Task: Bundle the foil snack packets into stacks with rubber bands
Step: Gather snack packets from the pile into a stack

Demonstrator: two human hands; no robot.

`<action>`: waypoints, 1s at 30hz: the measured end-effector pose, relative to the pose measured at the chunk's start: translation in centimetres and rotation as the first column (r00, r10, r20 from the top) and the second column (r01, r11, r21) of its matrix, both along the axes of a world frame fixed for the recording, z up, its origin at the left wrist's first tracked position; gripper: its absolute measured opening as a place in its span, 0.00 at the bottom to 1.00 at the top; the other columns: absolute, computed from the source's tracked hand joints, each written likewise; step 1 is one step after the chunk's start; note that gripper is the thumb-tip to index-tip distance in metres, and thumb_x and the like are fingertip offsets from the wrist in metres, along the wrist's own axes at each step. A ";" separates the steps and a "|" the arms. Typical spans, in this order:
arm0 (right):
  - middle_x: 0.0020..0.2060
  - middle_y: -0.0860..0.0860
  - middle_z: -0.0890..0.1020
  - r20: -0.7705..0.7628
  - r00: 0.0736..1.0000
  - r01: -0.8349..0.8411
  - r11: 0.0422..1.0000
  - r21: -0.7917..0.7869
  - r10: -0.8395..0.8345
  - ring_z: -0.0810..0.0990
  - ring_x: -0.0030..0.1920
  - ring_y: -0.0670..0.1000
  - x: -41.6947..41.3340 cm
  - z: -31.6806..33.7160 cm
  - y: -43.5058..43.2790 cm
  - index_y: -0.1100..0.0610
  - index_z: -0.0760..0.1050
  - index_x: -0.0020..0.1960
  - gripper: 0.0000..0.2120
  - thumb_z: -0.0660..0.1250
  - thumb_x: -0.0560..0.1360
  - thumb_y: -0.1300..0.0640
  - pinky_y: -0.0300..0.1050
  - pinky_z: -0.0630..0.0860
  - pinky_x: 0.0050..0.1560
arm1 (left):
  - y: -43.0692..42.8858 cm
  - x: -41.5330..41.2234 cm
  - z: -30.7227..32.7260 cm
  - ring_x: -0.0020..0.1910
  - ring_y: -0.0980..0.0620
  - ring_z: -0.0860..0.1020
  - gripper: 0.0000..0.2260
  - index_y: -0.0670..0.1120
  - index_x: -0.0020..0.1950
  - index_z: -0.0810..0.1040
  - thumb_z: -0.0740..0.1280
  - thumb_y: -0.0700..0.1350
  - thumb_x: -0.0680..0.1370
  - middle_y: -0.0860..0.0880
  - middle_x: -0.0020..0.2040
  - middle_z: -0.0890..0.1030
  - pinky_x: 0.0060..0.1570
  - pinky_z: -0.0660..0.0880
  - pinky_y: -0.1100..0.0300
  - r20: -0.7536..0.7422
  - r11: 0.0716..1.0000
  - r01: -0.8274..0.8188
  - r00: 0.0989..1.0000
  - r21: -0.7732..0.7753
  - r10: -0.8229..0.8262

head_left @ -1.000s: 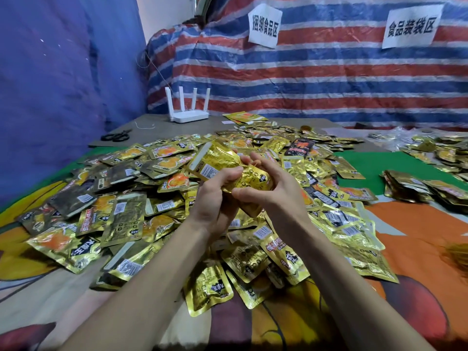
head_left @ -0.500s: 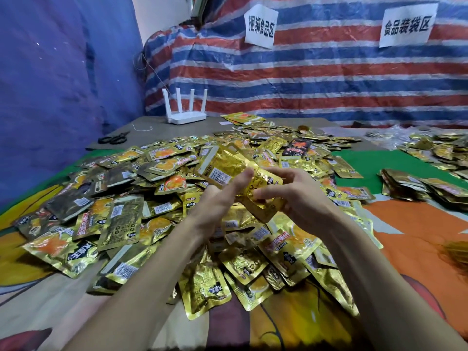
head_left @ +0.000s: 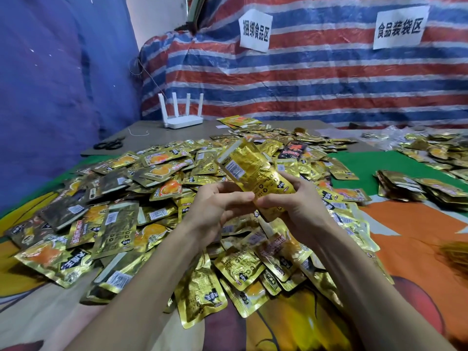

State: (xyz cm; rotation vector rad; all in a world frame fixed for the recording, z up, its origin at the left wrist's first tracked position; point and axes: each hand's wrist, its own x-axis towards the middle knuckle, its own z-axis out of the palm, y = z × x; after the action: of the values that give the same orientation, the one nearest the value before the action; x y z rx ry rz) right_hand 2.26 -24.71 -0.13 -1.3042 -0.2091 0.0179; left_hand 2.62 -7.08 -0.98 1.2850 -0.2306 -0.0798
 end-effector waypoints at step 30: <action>0.41 0.64 0.81 -0.298 0.941 -0.097 0.971 0.220 0.161 0.84 0.42 0.66 -1.3 1.3 -2.5 0.63 0.74 0.31 0.05 0.66 0.62 0.71 0.58 0.82 0.50 | 0.2 -0.5 -0.9 0.38 0.53 0.82 0.07 0.45 0.45 0.80 0.75 0.45 0.72 0.48 0.40 0.83 0.41 0.80 0.62 0.574 0.922 -0.289 0.813 0.256 0.095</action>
State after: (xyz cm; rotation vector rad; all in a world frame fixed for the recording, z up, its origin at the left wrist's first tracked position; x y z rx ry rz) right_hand 0.92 -27.18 1.15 -1.0647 -0.0218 0.3087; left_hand 2.12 -6.84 -1.93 1.6472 -0.6024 0.4620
